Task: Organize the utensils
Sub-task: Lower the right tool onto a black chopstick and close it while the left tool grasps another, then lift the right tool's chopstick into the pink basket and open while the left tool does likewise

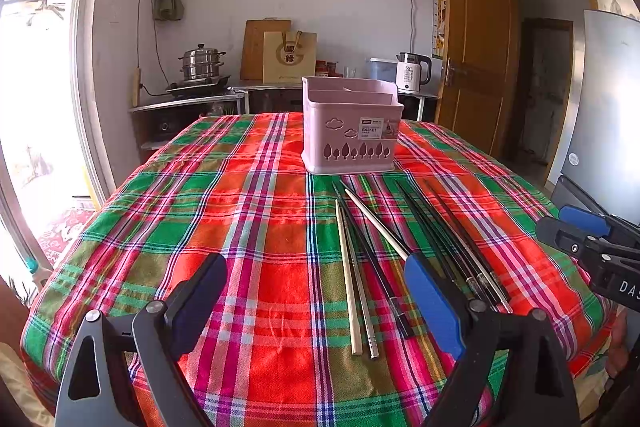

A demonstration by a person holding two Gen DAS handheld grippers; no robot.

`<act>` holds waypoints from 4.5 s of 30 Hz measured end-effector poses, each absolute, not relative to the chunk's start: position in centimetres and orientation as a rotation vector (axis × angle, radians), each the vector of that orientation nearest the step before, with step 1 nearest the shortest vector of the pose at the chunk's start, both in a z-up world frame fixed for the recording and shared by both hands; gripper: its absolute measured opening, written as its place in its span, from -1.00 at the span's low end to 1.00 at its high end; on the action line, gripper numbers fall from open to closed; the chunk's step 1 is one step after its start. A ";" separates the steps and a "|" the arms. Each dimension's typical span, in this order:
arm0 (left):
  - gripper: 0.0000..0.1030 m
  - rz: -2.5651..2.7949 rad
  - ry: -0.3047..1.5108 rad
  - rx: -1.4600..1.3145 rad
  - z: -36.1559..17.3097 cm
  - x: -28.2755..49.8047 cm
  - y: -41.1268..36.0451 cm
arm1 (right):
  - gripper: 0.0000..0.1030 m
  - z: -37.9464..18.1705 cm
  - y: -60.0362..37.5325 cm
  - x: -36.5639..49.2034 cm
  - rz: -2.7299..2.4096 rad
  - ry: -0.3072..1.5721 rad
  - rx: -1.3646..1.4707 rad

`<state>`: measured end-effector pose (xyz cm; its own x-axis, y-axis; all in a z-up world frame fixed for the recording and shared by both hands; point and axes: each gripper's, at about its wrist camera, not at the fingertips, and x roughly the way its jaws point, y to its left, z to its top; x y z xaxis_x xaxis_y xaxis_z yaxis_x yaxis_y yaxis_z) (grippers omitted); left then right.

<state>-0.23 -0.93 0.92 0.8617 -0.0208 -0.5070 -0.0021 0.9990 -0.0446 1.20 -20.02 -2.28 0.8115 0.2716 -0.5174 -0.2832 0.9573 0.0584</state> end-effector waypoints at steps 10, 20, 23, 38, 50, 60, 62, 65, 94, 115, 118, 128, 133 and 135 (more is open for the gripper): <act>0.76 -0.048 0.567 -0.047 0.5 2.6 -1.0 | 0.26 -2.6 -19.8 2.7 0.296 0.563 -0.027; 0.74 -0.127 0.685 -0.070 0.0 10.1 -0.5 | 0.25 -2.8 -20.0 7.0 0.303 0.609 -0.011; 0.73 -0.142 0.742 -0.062 -0.6 12.6 -0.8 | 0.18 -3.1 -19.8 8.6 0.307 0.630 -0.016; -0.11 -0.180 0.893 -0.046 -3.2 21.1 -0.4 | -0.51 -6.4 -19.8 17.1 0.295 0.823 -0.001; -0.65 -0.192 0.939 -0.017 -3.8 23.4 -1.4 | -0.63 -7.6 -18.8 19.3 0.297 0.882 -0.016; -0.68 -0.190 0.988 0.093 -4.0 24.5 -3.6 | -0.64 -7.9 -18.5 20.3 0.287 0.906 -0.037; -0.68 -0.186 0.989 0.101 -4.0 24.6 -3.9 | -0.64 -7.9 -18.4 20.5 0.285 0.907 -0.043; -0.71 -0.175 0.986 0.111 -3.9 24.6 -4.2 | -0.70 -7.8 -18.3 20.9 0.284 0.913 -0.041; -0.92 -0.349 0.650 -0.070 13.0 17.3 -1.3 | -0.90 3.6 -19.5 16.3 0.373 0.639 0.028; -0.92 -0.334 0.609 -0.096 19.2 19.4 0.0 | -0.90 10.1 -19.5 16.9 0.423 0.508 0.047; -0.92 -0.321 0.597 -0.125 20.8 20.9 1.0 | -0.90 11.3 -18.9 18.1 0.438 0.490 0.063; -0.92 -0.259 0.510 -0.195 25.8 25.4 4.7 | -0.90 15.1 -16.4 23.2 0.474 0.425 0.130; -0.92 -0.245 0.518 -0.216 25.0 27.6 5.8 | -0.90 15.2 -14.5 25.2 0.482 0.411 0.148; -0.92 -0.246 0.529 -0.221 24.1 28.3 6.0 | -0.90 14.8 -13.7 26.0 0.483 0.414 0.151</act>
<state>28.30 6.05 24.07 0.8353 -0.2871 -0.4688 0.1738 0.9470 -0.2702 25.95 -13.74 14.76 0.8046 0.4795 -0.3502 -0.4190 0.8764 0.2373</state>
